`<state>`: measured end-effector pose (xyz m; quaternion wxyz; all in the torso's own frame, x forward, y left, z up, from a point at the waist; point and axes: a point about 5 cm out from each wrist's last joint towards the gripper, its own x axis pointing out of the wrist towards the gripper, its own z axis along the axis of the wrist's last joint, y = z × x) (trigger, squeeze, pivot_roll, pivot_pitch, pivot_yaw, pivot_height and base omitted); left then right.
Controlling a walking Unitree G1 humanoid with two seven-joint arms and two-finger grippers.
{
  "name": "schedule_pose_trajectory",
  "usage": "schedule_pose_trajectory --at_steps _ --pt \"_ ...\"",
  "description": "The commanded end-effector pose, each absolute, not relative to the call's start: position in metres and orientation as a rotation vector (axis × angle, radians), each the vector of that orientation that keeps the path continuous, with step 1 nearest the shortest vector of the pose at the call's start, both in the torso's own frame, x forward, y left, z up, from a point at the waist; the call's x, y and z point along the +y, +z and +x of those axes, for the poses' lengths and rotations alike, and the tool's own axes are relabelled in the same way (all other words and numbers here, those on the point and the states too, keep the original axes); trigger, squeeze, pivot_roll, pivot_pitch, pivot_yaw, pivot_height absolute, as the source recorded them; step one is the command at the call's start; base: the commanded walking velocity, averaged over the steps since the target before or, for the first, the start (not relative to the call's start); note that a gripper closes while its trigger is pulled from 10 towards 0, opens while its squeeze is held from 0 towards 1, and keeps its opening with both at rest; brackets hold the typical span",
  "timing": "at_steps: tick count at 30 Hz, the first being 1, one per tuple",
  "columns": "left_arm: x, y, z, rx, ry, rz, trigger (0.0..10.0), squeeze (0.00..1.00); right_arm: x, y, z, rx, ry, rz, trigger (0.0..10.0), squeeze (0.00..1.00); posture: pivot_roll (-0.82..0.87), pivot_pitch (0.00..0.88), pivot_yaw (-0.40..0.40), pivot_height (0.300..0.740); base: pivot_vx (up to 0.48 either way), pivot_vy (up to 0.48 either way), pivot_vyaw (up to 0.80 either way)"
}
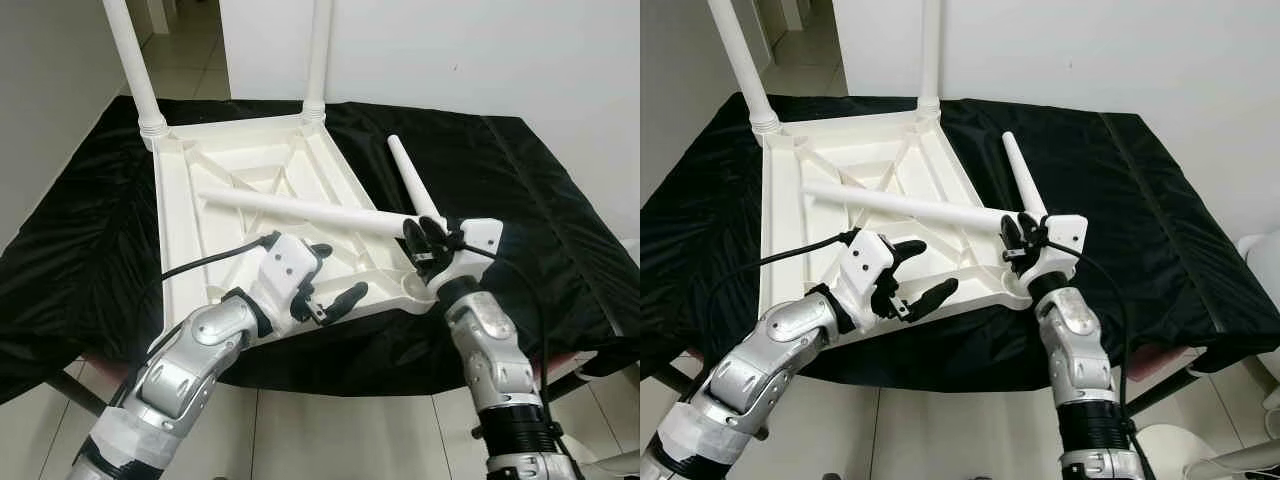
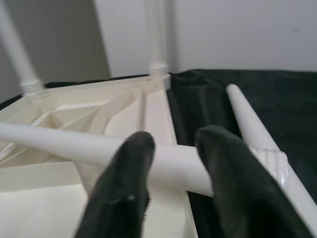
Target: Building children table
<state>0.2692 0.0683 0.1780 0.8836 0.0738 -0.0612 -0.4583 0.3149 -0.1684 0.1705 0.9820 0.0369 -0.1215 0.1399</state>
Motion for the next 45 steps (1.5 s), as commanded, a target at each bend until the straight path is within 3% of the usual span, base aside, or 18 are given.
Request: schedule_pose_trajectory --at_steps 1,6,14,15,16,17,23,24,27,28,32,37,45 --pt "0.067 0.180 0.267 -0.125 -1.017 0.160 10.0 0.00 -0.171 0.179 0.315 -0.279 0.297 0.069 10.0 1.00 0.01 0.066 -0.016 0.740 0.000 0.000 0.00" --pt "0.065 0.179 0.268 -0.125 -1.019 0.159 10.0 0.00 -0.199 0.188 0.321 -0.278 0.255 0.011 10.0 1.00 0.01 0.065 -0.018 0.740 0.000 0.000 0.00" --pt "0.065 0.179 0.269 -0.127 -1.013 0.161 10.0 0.00 -0.206 0.186 0.323 -0.261 0.214 0.019 10.0 1.00 0.01 0.064 -0.021 0.740 0.000 0.000 0.00" --pt "0.064 0.179 0.271 -0.127 -1.003 0.166 10.0 0.00 -0.208 0.179 0.324 -0.237 0.198 0.031 10.0 0.00 0.01 0.062 -0.018 0.740 0.000 0.000 0.00" --pt "0.064 0.179 0.271 -0.127 -1.003 0.166 10.0 0.00 -0.208 0.179 0.324 -0.237 0.198 0.031 10.0 0.00 0.01 0.062 -0.018 0.740 0.000 0.000 0.00" --pt "0.063 0.179 0.274 -0.124 -0.994 0.174 10.0 0.00 -0.215 0.170 0.325 -0.192 0.196 0.060 10.0 0.45 0.01 0.059 -0.016 0.740 0.000 0.000 0.00" --pt "0.063 0.179 0.274 -0.123 -0.993 0.175 10.0 0.00 -0.218 0.168 0.325 -0.183 0.205 0.067 10.0 0.45 0.01 0.057 -0.017 0.740 0.000 0.000 0.00" --pt "0.063 0.179 0.274 -0.122 -0.995 0.176 10.0 0.00 -0.223 0.165 0.324 -0.166 0.208 0.091 10.0 1.00 0.01 0.055 -0.019 0.740 0.000 0.000 0.00" --pt "0.063 0.179 0.274 -0.124 -0.996 0.176 10.0 0.00 -0.228 0.163 0.322 -0.152 0.209 0.097 10.0 0.99 0.01 0.053 -0.021 0.740 0.000 0.000 0.00" --pt "0.063 0.179 0.273 -0.124 -0.996 0.175 10.0 0.00 -0.230 0.159 0.319 -0.132 0.225 0.116 10.0 0.00 0.01 0.053 -0.021 0.740 0.000 0.000 0.00" --pt "0.062 0.179 0.273 -0.123 -0.998 0.172 10.0 0.00 -0.229 0.146 0.314 -0.070 0.291 0.116 10.0 0.00 0.01 0.050 -0.020 0.740 0.000 0.000 0.00" --pt "0.060 0.179 0.271 -0.125 -1.009 0.171 10.0 0.00 -0.223 0.132 0.307 0.029 0.509 0.032 10.0 0.00 0.01 0.046 -0.018 0.740 0.000 0.000 0.00" --pt "0.059 0.180 0.271 -0.129 -1.010 0.171 10.0 0.00 -0.229 0.131 0.313 0.058 0.529 0.040 10.0 0.00 0.01 0.045 -0.026 0.740 0.000 0.000 0.00"
